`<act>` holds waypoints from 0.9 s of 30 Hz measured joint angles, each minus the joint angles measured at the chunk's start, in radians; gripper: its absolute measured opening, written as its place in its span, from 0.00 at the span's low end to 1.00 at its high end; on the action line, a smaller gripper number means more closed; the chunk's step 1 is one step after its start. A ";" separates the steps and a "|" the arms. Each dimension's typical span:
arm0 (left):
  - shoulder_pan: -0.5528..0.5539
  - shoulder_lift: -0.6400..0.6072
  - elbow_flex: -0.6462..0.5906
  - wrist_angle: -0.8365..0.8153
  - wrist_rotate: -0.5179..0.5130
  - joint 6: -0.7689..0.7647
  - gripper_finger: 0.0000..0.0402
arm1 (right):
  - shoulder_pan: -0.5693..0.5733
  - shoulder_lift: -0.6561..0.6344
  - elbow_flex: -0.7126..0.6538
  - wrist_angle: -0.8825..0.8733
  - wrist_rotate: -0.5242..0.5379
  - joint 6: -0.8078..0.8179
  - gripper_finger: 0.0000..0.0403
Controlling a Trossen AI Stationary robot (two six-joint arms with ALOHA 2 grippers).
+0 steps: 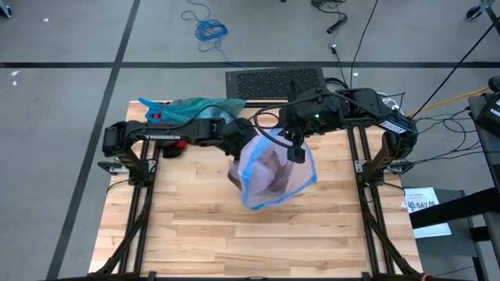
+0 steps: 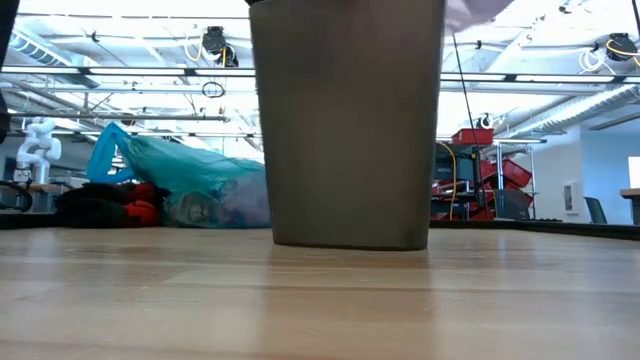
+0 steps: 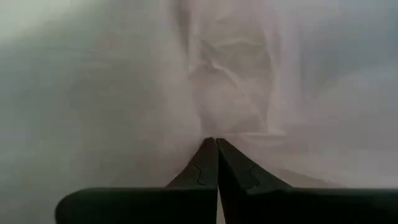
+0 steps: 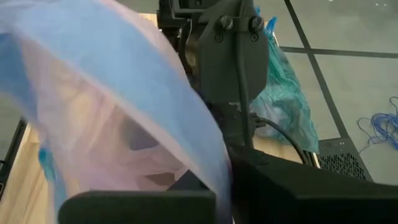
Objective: Place trash/remove bag and relplace
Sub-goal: Insert the new pink trash bag into the black trash bin
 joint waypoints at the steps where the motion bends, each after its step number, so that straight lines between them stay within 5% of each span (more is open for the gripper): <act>1: -0.001 0.012 0.001 -0.001 0.000 0.006 0.00 | 0.000 0.000 0.000 0.000 0.000 0.000 0.00; 7: -0.002 0.041 -0.002 0.001 0.018 0.016 0.02 | 0.000 0.000 0.000 0.000 0.000 0.002 0.00; 15: 0.015 0.042 0.024 -0.020 0.194 0.007 0.12 | 0.000 0.000 0.000 0.001 -0.001 0.003 0.00; 27: 0.018 0.040 0.186 -0.074 0.205 0.019 0.01 | 0.003 0.000 0.000 0.001 -0.002 0.003 0.00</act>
